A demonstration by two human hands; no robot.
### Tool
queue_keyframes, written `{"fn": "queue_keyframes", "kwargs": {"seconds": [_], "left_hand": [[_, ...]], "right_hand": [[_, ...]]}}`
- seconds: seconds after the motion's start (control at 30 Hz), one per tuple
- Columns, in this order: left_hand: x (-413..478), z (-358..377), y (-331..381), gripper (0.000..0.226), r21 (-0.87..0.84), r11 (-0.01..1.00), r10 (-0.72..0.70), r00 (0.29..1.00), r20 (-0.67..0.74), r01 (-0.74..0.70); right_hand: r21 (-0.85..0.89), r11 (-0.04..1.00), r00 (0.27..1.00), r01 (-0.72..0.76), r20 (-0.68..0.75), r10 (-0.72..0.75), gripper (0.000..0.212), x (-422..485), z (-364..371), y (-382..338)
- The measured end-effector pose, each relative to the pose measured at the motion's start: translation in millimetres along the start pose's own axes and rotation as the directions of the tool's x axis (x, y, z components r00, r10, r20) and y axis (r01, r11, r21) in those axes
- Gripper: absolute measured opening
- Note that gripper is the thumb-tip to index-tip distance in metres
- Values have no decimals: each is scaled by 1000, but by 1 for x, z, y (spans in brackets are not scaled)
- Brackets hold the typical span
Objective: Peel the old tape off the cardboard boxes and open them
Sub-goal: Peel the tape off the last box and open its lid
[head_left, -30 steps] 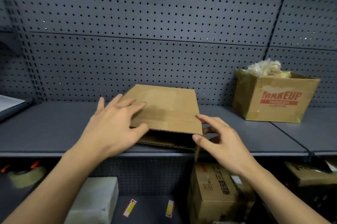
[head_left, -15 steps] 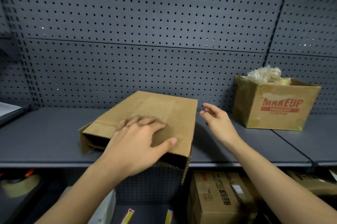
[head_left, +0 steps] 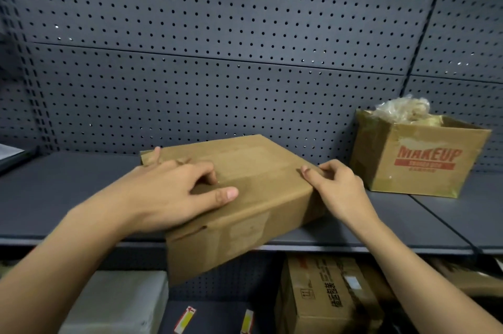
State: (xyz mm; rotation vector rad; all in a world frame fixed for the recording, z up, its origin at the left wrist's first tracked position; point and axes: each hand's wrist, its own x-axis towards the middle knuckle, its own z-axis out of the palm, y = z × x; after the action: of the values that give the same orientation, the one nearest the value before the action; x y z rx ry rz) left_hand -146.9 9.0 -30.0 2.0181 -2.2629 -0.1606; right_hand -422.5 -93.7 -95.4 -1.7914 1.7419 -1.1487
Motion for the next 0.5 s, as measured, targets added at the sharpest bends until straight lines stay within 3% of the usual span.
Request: {"fn": "queue_keyframes", "kwargs": {"seconds": [0.17, 0.3, 0.4, 0.5], "left_hand": [[6, 2, 21, 80, 44, 994, -101, 992, 80, 98], [21, 5, 16, 90, 99, 995, -23, 990, 139, 9], [29, 8, 2, 68, 41, 998, 36, 983, 178, -44], [27, 9, 5, 48, -85, 987, 141, 987, 73, -134]], "right_hand": [[-54, 998, 999, 13, 33, -11, 56, -34, -6, -8], [-49, 999, 995, 24, 101, -19, 60, -55, -9, -19], [-6, 998, 992, 61, 112, -60, 48, -65, -11, -23], [57, 988, 981, 145, 124, -152, 23, -77, -12, -25]]}}
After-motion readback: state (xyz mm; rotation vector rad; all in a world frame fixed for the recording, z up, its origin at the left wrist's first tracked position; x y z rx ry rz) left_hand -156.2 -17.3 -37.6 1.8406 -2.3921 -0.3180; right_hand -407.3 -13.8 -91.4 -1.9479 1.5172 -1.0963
